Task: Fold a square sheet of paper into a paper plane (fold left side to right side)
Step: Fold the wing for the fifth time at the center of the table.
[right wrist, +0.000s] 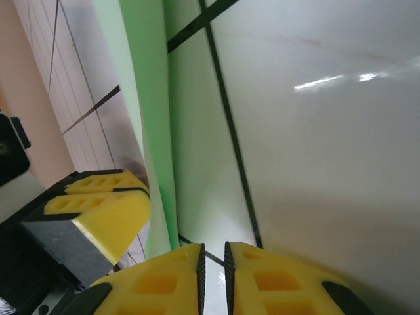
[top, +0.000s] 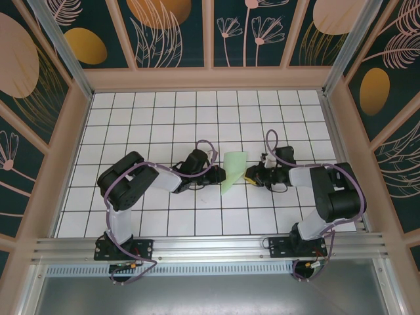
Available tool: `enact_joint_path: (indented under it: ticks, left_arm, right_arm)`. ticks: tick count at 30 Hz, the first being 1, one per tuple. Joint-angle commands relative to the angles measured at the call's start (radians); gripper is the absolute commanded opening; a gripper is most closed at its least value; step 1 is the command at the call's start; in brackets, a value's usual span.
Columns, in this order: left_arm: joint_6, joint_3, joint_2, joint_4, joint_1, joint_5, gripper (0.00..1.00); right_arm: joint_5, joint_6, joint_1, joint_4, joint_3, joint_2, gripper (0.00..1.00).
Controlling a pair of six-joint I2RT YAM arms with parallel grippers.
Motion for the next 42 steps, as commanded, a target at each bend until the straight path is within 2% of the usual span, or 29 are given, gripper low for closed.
enact_joint_path:
  ticks: [1,16,22,30,42]
  left_arm:
    - [0.005,-0.002,0.031,-0.008,-0.004,-0.014,0.11]
    - [0.050,0.048,0.045,-0.123,-0.010,-0.046,0.10]
    - [0.053,0.053,0.048,-0.126,-0.011,-0.049,0.08]
    - [0.054,0.055,0.051,-0.130,-0.012,-0.053,0.01]
    - [0.055,0.041,0.045,-0.117,-0.012,-0.061,0.00]
  right_arm:
    - [-0.031,0.027,0.021,0.052,0.033,-0.007,0.21]
    - [-0.034,0.071,0.083,0.098,0.093,0.043,0.29]
    - [-0.012,0.070,0.097,0.091,0.129,0.079,0.29]
    - [0.020,0.053,0.117,0.072,0.170,0.129,0.33]
    - [0.088,0.011,0.138,-0.009,0.221,0.194,0.38]
